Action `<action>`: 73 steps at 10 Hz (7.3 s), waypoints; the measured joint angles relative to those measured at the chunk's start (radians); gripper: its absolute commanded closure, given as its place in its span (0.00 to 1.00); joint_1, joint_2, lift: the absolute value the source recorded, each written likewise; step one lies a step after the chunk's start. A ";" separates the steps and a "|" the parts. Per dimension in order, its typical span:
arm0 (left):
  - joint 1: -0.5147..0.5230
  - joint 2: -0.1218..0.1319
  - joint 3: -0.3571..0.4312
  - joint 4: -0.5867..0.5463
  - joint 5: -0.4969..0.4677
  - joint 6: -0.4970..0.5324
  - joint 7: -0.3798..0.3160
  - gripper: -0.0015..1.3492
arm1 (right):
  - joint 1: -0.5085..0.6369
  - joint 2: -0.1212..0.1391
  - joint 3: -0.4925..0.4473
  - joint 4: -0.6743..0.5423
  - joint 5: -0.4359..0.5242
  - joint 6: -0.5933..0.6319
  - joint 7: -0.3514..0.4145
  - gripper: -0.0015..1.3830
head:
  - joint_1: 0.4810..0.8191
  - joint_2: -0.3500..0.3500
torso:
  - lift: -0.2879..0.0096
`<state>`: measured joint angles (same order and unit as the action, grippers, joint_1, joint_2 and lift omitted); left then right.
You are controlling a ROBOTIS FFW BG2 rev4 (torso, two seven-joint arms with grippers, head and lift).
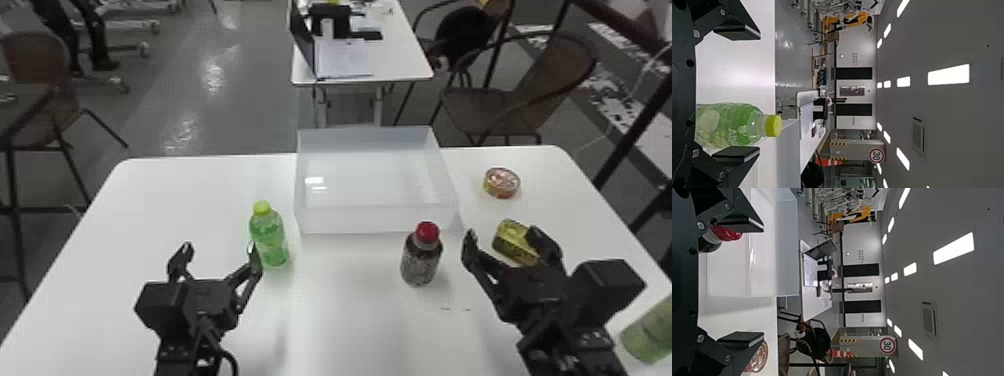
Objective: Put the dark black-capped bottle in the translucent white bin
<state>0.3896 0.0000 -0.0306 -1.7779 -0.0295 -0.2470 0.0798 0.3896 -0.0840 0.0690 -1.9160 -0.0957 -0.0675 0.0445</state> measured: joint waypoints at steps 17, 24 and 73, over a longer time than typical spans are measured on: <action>0.025 0.009 0.005 -0.001 0.013 0.004 0.008 0.19 | 0.319 -0.028 -0.036 -0.354 -0.069 0.193 -0.146 0.22 | 0.63 0.51 | 0.66; 0.046 0.059 -0.019 -0.008 0.042 0.023 0.069 0.19 | 0.498 0.061 -0.079 -0.309 -0.024 0.145 -0.230 0.22 | 0.63 0.45 | 0.66; -0.024 0.037 -0.052 0.049 0.089 0.012 0.063 0.19 | -0.867 -0.025 0.010 1.158 -0.365 -0.114 0.715 0.04 | 0.63 0.60 | 0.66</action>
<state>0.3657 0.0367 -0.0829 -1.7289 0.0598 -0.2349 0.1429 -0.4778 -0.1093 0.0786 -0.7581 -0.4609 -0.1819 0.7593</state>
